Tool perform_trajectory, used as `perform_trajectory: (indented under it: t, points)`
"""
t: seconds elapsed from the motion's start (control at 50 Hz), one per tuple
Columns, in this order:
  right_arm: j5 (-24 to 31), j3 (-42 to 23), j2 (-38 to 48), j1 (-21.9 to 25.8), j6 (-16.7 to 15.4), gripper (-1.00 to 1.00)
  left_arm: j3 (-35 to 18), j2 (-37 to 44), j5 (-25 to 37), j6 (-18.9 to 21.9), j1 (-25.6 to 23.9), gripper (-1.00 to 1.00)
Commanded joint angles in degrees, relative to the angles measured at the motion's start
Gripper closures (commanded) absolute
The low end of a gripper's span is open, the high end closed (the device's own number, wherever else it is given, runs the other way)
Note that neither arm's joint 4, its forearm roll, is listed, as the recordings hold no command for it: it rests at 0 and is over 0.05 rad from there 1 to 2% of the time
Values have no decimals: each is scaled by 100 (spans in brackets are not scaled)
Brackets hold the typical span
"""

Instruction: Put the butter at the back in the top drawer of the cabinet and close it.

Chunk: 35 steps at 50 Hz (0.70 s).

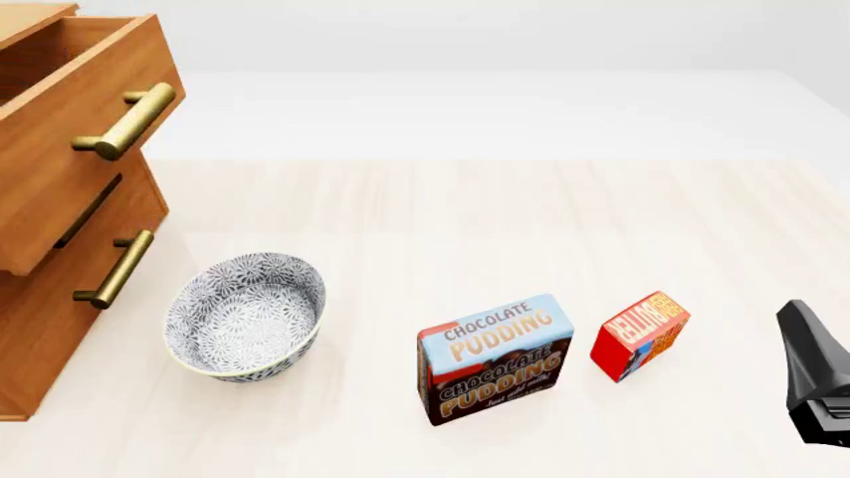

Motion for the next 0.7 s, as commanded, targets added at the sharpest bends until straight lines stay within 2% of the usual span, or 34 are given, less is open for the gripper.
perform_trajectory:
  t: [0.02, 0.2, 0.28, 0.3, 0.34, 0.46, 0.48, 0.7]
  points:
    - [0, 0, 0, 0, 0, -100, -164, 183, 142, -448, 127, -100]
    - [0, 0, 0, 0, 0, -100, -137, 388, 119, -599, 131, -100]
    - [0, 0, 0, 0, 0, -100, 49, 361, 0, -660, 207, -100]
    - [0, 0, 0, 0, 0, -100, 132, 262, -71, -593, 367, -100]
    - [0, 0, 0, 0, 0, -100, 134, 320, -63, -746, 311, -100]
    - [0, 0, 0, 0, 0, -100, 310, 265, -196, -801, 434, -100]
    - [0, 0, 0, 0, 0, -100, 362, 292, -229, -909, 386, -100]
    - [0, 0, 0, 0, 0, -100, 681, 331, -459, -1010, 425, -100]
